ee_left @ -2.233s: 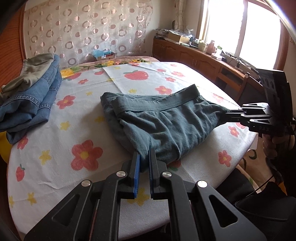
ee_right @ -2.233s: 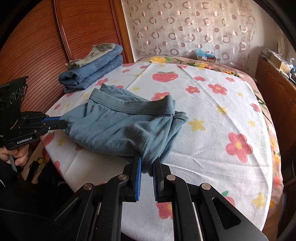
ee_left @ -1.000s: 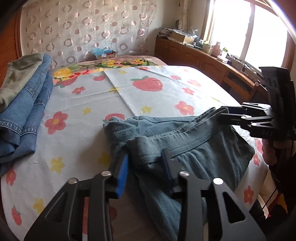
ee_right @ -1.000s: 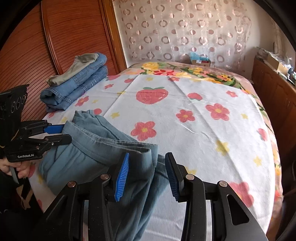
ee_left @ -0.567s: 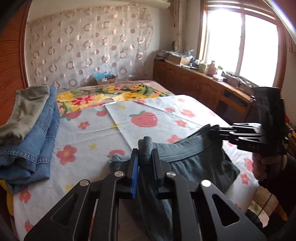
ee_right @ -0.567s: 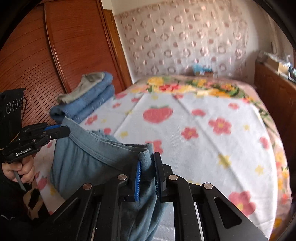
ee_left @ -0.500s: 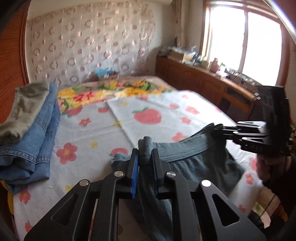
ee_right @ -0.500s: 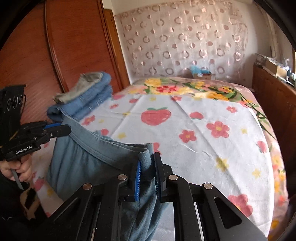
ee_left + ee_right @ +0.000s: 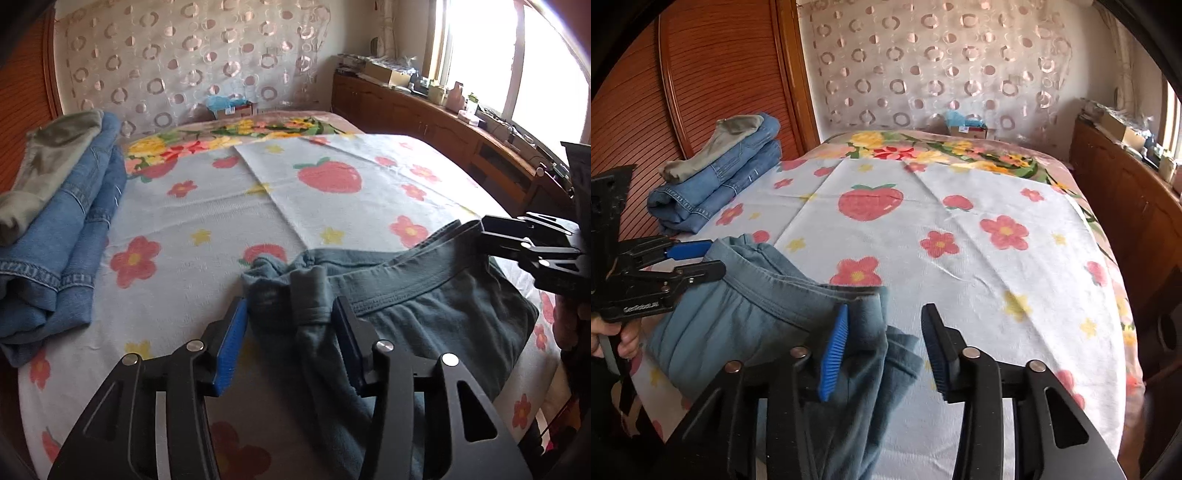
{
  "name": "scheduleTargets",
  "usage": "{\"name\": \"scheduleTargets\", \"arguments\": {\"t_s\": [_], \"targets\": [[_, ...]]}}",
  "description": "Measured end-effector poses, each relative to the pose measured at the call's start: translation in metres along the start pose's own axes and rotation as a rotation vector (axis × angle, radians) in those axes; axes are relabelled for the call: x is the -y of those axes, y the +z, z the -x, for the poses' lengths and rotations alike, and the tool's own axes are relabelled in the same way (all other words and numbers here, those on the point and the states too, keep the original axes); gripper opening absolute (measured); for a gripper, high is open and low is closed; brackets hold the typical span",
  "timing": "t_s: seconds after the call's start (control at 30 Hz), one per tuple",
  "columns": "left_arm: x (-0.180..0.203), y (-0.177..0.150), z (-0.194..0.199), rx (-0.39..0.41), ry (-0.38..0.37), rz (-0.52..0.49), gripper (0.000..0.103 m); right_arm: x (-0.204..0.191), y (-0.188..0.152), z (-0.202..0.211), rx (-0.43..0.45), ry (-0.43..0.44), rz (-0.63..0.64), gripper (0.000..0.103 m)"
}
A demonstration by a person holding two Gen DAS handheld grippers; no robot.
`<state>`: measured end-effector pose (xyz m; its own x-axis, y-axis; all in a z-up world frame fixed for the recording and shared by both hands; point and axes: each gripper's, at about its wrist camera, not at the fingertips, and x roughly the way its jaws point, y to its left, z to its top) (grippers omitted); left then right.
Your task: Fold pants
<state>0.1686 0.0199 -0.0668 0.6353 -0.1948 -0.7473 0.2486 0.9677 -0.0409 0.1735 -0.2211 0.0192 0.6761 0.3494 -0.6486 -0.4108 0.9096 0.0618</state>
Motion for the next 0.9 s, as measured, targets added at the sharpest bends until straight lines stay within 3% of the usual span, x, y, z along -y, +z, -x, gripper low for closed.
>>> {"name": "scheduleTargets", "arguments": {"t_s": [0.2, 0.4, 0.9], "targets": [[-0.003, -0.004, -0.004, 0.015, 0.042, 0.012, 0.071, -0.004, -0.015, 0.009, -0.018, -0.006, -0.003, 0.052], [-0.006, -0.003, -0.006, 0.005, 0.040, 0.024, 0.076, 0.001, -0.022, 0.018, -0.035, -0.036, -0.021, 0.053], [-0.013, -0.001, -0.013, -0.024, -0.010, 0.064, 0.078, 0.001, -0.021, 0.003, -0.073, -0.006, -0.068, 0.054]]}}
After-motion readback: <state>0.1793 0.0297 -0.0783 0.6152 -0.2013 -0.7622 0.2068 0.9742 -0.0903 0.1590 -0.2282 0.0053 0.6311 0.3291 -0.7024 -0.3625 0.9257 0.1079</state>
